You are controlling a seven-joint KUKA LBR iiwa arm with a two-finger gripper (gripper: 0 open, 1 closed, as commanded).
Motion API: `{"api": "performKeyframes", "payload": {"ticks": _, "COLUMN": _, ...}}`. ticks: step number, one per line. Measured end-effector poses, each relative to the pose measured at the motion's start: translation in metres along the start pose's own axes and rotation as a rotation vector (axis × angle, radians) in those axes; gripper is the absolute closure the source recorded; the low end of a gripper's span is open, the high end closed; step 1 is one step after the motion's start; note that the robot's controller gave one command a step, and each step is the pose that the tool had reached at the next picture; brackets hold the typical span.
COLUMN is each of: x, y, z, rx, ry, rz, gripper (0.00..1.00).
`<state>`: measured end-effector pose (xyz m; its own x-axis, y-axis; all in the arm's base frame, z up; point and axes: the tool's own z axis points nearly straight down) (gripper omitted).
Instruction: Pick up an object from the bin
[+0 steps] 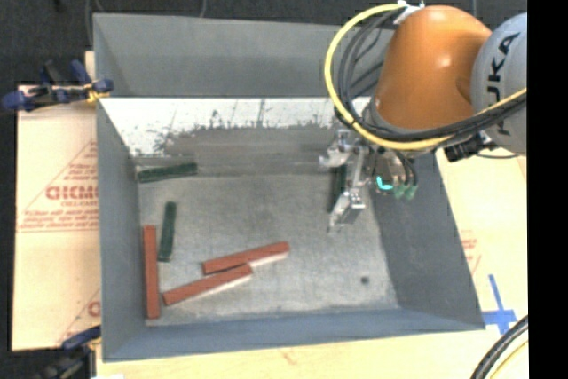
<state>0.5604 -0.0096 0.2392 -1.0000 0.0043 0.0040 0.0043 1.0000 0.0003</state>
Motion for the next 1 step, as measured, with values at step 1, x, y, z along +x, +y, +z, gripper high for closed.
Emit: {"api": "performKeyframes", "payload": {"ticks": 1, "x": -0.0014, "y": -0.0001, "z": -0.0044, "rx": 0.000, "ry": -0.008, "rz": 0.000, "gripper": 0.00}}
